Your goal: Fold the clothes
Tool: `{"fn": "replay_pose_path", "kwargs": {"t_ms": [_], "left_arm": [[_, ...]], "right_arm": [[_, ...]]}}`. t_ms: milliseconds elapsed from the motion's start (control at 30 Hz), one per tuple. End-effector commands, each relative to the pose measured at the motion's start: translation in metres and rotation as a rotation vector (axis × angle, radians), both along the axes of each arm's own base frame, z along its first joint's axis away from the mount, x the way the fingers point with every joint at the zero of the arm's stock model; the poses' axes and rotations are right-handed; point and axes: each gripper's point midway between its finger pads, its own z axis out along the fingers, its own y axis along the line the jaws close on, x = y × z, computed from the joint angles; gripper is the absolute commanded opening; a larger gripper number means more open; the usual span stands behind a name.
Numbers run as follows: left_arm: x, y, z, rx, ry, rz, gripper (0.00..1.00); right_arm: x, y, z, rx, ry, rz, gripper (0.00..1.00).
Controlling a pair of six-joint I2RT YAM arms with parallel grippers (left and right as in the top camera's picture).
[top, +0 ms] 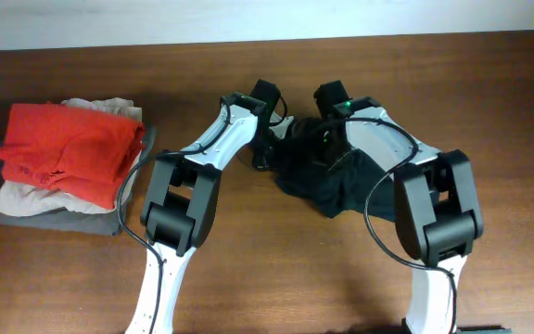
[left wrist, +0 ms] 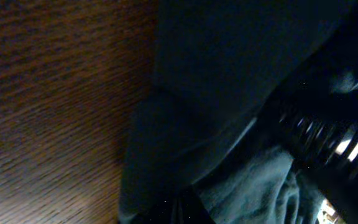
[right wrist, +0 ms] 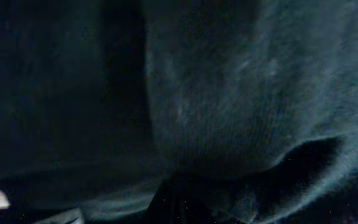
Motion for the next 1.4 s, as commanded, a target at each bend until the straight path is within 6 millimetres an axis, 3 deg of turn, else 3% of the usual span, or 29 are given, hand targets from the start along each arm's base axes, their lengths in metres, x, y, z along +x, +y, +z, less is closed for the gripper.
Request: {"fn": "replay_pose_path", "kwargs": {"t_ms": [0, 233, 333, 433, 600, 700, 800, 900, 1033, 1133, 1267, 1367], "left_arm": [[-0.004, 0.004, 0.0, 0.031, -0.004, 0.005, 0.01], [-0.003, 0.004, 0.0, 0.032, -0.004, 0.006, 0.0], [-0.003, 0.004, 0.0, 0.031, -0.004, 0.006, 0.0], [0.002, 0.002, 0.007, 0.015, -0.04, -0.016, 0.01], [0.024, -0.008, 0.044, -0.044, -0.207, -0.102, 0.07], [0.044, -0.009, 0.084, -0.042, -0.379, -0.154, 0.1], [0.059, -0.007, 0.1, -0.013, -0.508, -0.197, 0.17], [0.072, -0.003, 0.09, 0.033, -0.575, -0.219, 0.24], [0.074, -0.007, 0.061, 0.041, -0.586, -0.302, 0.24], [0.068, -0.012, 0.042, 0.044, -0.59, -0.383, 0.18], [0.057, -0.028, 0.036, 0.03, -0.633, -0.499, 0.19], [0.049, -0.042, 0.034, 0.018, -0.669, -0.567, 0.3]], "right_arm": [[0.026, -0.059, 0.016, -0.161, -0.084, -0.067, 0.04], [0.06, -0.095, 0.074, -0.146, -0.222, -0.095, 0.04], [0.06, -0.11, 0.076, -0.144, -0.214, -0.129, 0.04], [0.051, -0.106, 0.073, -0.052, -0.167, -0.086, 0.04], [0.039, -0.104, 0.078, 0.018, -0.126, -0.069, 0.04], [0.036, -0.095, 0.091, 0.125, -0.142, -0.01, 0.04], [0.03, -0.099, 0.1, 0.151, -0.141, -0.024, 0.04], [0.025, -0.11, 0.11, 0.152, -0.141, -0.05, 0.05], [0.021, -0.116, 0.123, 0.202, -0.157, -0.077, 0.08], [0.017, -0.119, 0.136, 0.265, -0.171, -0.101, 0.09], [0.011, -0.134, 0.143, 0.273, -0.172, -0.141, 0.09], [0.007, -0.14, 0.142, 0.274, -0.154, -0.162, 0.09]]}}
